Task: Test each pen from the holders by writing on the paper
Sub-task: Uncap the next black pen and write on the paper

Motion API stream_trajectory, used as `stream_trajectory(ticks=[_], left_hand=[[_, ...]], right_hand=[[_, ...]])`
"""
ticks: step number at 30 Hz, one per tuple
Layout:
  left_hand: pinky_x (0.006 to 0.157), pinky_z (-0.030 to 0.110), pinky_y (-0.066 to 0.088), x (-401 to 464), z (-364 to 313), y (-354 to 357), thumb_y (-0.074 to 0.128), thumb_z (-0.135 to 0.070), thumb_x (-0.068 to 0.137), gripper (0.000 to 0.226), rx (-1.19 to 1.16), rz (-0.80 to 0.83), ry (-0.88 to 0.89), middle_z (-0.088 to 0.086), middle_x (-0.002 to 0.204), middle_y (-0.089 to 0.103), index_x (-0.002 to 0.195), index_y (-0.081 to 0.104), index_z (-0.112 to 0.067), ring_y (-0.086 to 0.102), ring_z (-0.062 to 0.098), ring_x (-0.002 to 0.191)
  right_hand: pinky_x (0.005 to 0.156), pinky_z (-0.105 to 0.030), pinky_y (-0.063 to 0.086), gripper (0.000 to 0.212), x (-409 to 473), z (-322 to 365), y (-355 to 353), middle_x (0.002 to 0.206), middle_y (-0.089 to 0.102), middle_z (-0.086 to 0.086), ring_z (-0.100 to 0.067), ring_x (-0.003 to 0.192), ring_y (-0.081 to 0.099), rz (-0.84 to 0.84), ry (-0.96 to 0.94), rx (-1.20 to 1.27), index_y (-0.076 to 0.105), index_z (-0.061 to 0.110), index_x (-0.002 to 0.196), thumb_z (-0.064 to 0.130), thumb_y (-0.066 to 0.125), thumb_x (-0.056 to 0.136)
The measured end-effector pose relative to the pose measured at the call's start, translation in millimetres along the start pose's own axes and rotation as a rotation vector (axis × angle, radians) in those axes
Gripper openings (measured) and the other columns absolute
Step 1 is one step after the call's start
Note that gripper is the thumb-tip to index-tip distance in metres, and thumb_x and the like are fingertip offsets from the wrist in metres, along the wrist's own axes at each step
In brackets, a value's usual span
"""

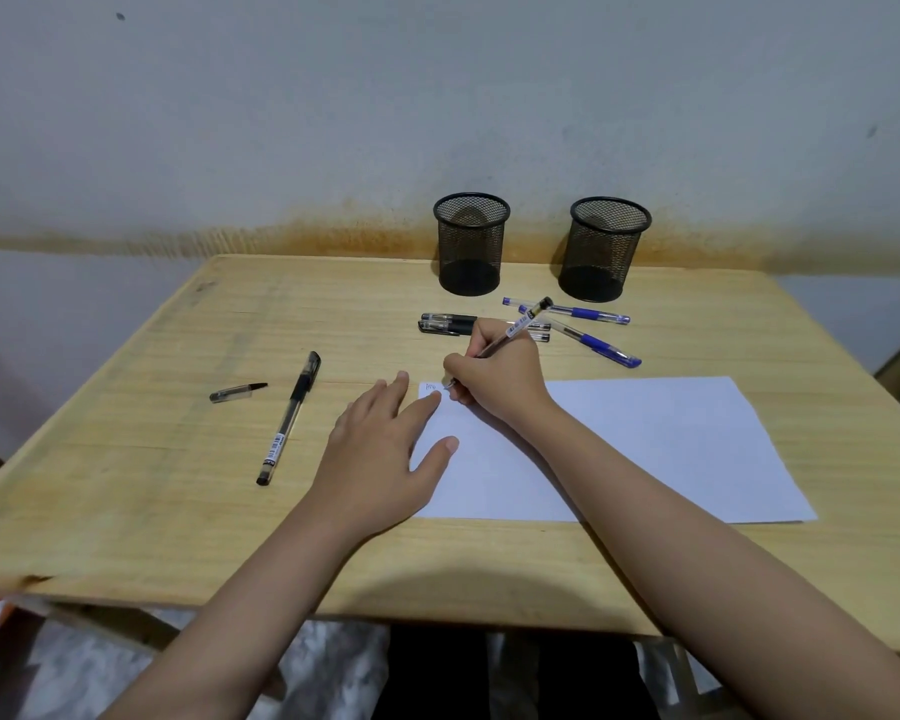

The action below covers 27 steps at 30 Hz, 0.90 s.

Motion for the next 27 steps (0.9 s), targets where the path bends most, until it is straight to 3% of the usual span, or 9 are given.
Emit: stream_trajectory(ticks=[14,16,21,25,27], left_hand=[[0.114,0.043,0.013,-0.5,-1.5,-0.3,0.026,-0.062,0.083,0.065,0.002,0.005,-0.002,-0.004,0.158,0.012,0.143,0.029,-0.037,0.006,0.019,0.145],[0.114,0.043,0.012,-0.6,-1.7,-0.5,0.026,-0.062,0.082,0.065,-0.003,0.005,-0.001,-0.004,0.158,0.012,0.143,0.029,-0.037,0.006,0.019,0.145],[0.114,0.042,0.012,-0.5,-1.6,-0.7,0.027,-0.062,0.082,0.066,-0.005,0.005,0.001,-0.004,0.158,0.012,0.143,0.029,-0.036,0.006,0.019,0.145],[0.114,0.042,0.012,-1.0,-1.8,-1.1,0.026,-0.062,0.082,0.066,-0.003,0.006,0.003,-0.003,0.158,0.012,0.143,0.029,-0.036,0.006,0.019,0.145],[0.114,0.043,0.012,-0.8,-1.9,-1.2,0.026,-0.062,0.082,0.066,-0.004,0.006,0.005,-0.003,0.158,0.012,0.143,0.029,-0.036,0.006,0.019,0.145]], right_hand=[[0.040,-0.021,0.050,0.028,-2.5,0.1,-3.1,0.070,0.061,-0.035,-0.016,0.043,0.062,-0.047,0.008,-0.011,0.044,0.009,0.060,-0.002,0.064,0.077],[0.039,-0.021,0.050,0.029,-2.0,0.0,-3.9,0.064,0.058,-0.031,-0.014,0.041,0.061,-0.061,0.000,-0.003,0.043,0.009,0.060,-0.003,0.063,0.077],[0.038,-0.022,0.047,0.032,-1.4,-1.0,-3.2,0.056,0.048,-0.017,-0.030,0.048,0.061,-0.063,0.000,-0.006,0.039,0.010,0.058,-0.004,0.062,0.074],[0.040,-0.022,0.049,0.031,-1.6,-0.8,-2.9,0.057,0.056,-0.023,-0.022,0.044,0.063,-0.077,0.004,-0.010,0.041,0.011,0.059,-0.002,0.063,0.075],[0.039,-0.021,0.048,0.032,-2.8,-0.4,-2.7,0.054,0.051,-0.018,-0.021,0.043,0.062,-0.089,-0.011,-0.024,0.040,0.012,0.058,-0.002,0.063,0.076]])
Point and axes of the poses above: each hand's wrist, its own x-axis towards the middle knuckle, its own y-axis out of the palm, z = x × y, the point moved 5 cm from there along x, towards the middle knuckle
